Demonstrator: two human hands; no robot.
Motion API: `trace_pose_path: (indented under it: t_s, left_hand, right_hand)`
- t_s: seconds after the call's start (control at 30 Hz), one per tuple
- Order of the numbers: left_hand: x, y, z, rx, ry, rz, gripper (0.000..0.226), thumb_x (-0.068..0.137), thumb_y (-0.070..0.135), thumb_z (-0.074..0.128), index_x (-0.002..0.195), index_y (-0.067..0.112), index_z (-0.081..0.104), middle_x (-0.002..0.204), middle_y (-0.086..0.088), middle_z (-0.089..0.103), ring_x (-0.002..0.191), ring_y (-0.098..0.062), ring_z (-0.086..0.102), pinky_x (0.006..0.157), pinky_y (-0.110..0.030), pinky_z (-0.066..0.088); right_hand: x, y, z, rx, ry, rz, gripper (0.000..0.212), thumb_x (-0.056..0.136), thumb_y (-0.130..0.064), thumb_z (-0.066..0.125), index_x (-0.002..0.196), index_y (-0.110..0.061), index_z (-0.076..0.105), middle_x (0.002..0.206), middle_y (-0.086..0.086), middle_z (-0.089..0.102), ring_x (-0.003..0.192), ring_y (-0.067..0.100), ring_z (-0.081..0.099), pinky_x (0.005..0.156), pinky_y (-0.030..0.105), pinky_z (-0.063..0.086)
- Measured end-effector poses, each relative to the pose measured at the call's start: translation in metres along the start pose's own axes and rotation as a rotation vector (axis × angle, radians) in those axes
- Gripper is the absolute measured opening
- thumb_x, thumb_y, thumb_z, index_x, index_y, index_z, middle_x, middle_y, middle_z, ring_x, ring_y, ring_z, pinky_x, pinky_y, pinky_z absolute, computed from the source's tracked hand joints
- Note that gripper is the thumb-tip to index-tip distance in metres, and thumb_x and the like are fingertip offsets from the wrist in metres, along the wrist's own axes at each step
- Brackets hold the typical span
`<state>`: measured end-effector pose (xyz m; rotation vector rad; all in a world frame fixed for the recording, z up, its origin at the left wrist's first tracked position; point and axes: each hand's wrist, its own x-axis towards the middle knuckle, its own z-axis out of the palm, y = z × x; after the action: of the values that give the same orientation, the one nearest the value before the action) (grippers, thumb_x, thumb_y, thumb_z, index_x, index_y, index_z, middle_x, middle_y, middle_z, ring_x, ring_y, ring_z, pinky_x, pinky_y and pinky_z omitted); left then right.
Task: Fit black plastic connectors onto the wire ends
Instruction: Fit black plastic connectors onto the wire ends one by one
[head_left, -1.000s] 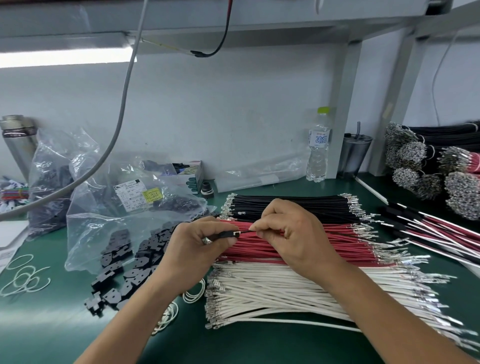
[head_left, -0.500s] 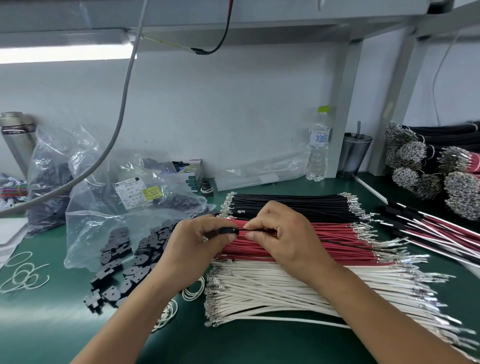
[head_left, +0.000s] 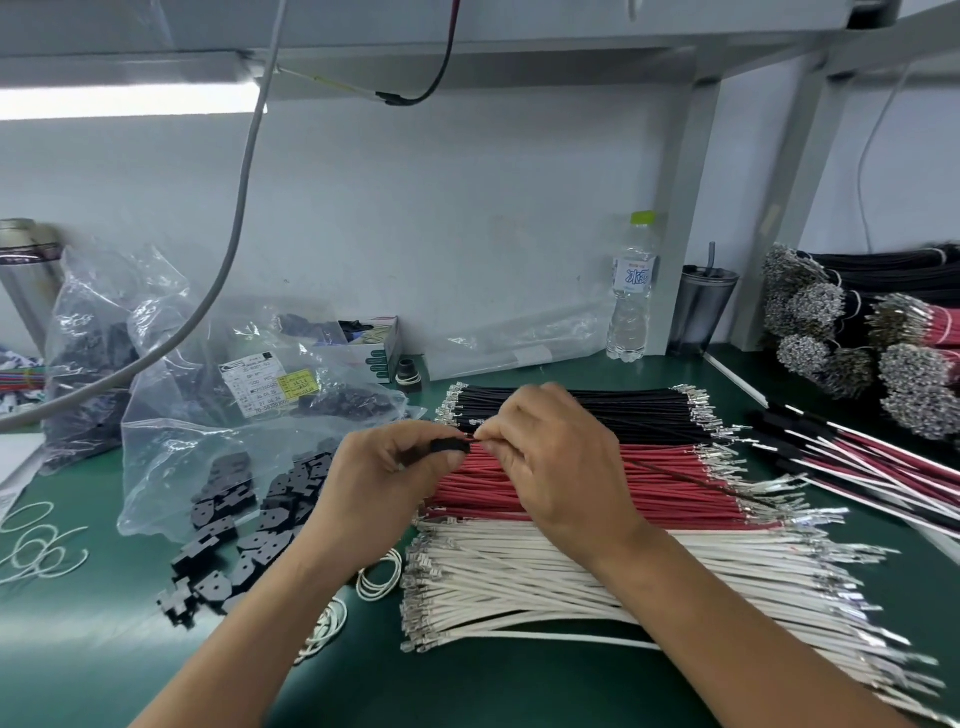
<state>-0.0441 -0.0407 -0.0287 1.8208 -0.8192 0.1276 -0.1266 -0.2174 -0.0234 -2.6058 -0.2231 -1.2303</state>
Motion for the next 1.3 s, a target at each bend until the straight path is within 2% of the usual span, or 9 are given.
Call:
trace_pose_path:
  t_s: [0.07,0.2,0.27,0.37,0.53,0.67,0.8,1.0,1.3]
  left_hand:
    - [0.004,-0.002,-0.003,-0.082,0.076,-0.035,0.028,0.088,0.012,0.078,0.102,0.036,0.078,0.079,-0.004,0.076,0.061,-0.011,0.063,0.059,-0.021,0.053]
    - [0.006,-0.006,-0.012,-0.195,0.116,-0.105,0.024,0.086,0.009,0.078,0.104,0.025,0.078,0.078,-0.009,0.076,0.057,-0.01,0.06,0.054,-0.018,0.05]
    - [0.005,-0.007,-0.01,-0.214,0.117,-0.134,0.021,0.086,0.007,0.079,0.102,0.021,0.079,0.077,-0.011,0.076,0.054,-0.008,0.06,0.051,-0.015,0.048]
    - [0.004,-0.007,-0.005,-0.226,0.106,-0.161,0.018,0.086,0.01,0.08,0.1,0.021,0.08,0.077,-0.015,0.075,0.055,-0.01,0.061,0.05,-0.015,0.046]
    - [0.005,-0.01,-0.004,-0.269,0.123,-0.21,0.016,0.085,0.015,0.081,0.098,0.025,0.08,0.077,-0.013,0.076,0.057,-0.012,0.062,0.05,-0.016,0.048]
    - [0.005,-0.01,-0.005,-0.312,0.121,-0.244,0.016,0.085,0.017,0.081,0.1,0.023,0.08,0.079,-0.008,0.079,0.056,-0.011,0.061,0.048,-0.018,0.048]
    - [0.007,-0.01,-0.009,-0.342,0.126,-0.244,0.014,0.086,0.019,0.081,0.097,0.028,0.081,0.081,-0.008,0.079,0.057,-0.012,0.061,0.049,-0.02,0.048]
    - [0.008,-0.005,-0.014,-0.348,0.215,-0.175,0.014,0.084,0.013,0.082,0.094,0.023,0.083,0.08,-0.009,0.079,0.058,-0.01,0.063,0.051,-0.014,0.049]
    - [0.007,-0.002,-0.014,-0.341,0.243,-0.183,0.014,0.084,0.014,0.082,0.096,0.022,0.081,0.08,-0.008,0.079,0.061,-0.012,0.065,0.052,-0.015,0.05]
  right_hand:
    - [0.0,-0.001,-0.001,-0.084,0.023,-0.059,0.009,0.092,-0.024,0.073,0.098,-0.017,0.073,0.092,-0.006,0.058,0.085,0.012,0.051,0.069,0.028,0.046]
    - [-0.009,-0.004,0.009,-0.04,-0.27,-0.019,0.021,0.086,-0.048,0.072,0.097,-0.031,0.075,0.09,-0.015,0.059,0.086,0.008,0.047,0.072,0.029,0.045]
    - [-0.009,-0.003,0.012,-0.044,-0.329,0.017,0.015,0.091,-0.041,0.069,0.1,-0.033,0.076,0.093,-0.016,0.063,0.089,0.008,0.049,0.073,0.032,0.047]
    - [-0.008,0.002,0.014,-0.038,-0.31,0.062,0.011,0.094,-0.03,0.065,0.096,-0.033,0.076,0.093,-0.017,0.064,0.088,0.004,0.051,0.068,0.028,0.046]
    - [-0.008,-0.001,0.019,-0.066,-0.328,0.1,0.019,0.091,-0.044,0.068,0.107,-0.034,0.07,0.098,-0.017,0.058,0.096,0.005,0.052,0.069,0.025,0.036]
    - [-0.005,-0.001,0.017,-0.027,-0.3,0.164,0.006,0.088,-0.04,0.073,0.089,-0.034,0.074,0.086,-0.018,0.058,0.089,0.0,0.051,0.065,0.022,0.033]
    - [-0.003,0.002,0.01,0.089,-0.276,0.228,0.003,0.088,-0.034,0.073,0.086,-0.035,0.075,0.086,-0.02,0.065,0.083,-0.003,0.058,0.068,0.02,0.044]
    - [0.0,-0.004,0.016,0.071,-0.262,0.12,0.023,0.093,-0.011,0.066,0.108,-0.026,0.074,0.095,-0.012,0.065,0.09,0.008,0.06,0.076,0.029,0.053]
    - [0.001,0.004,0.017,0.116,-0.252,0.164,0.014,0.096,-0.025,0.066,0.105,-0.031,0.076,0.093,-0.017,0.06,0.092,0.003,0.056,0.076,0.025,0.049]
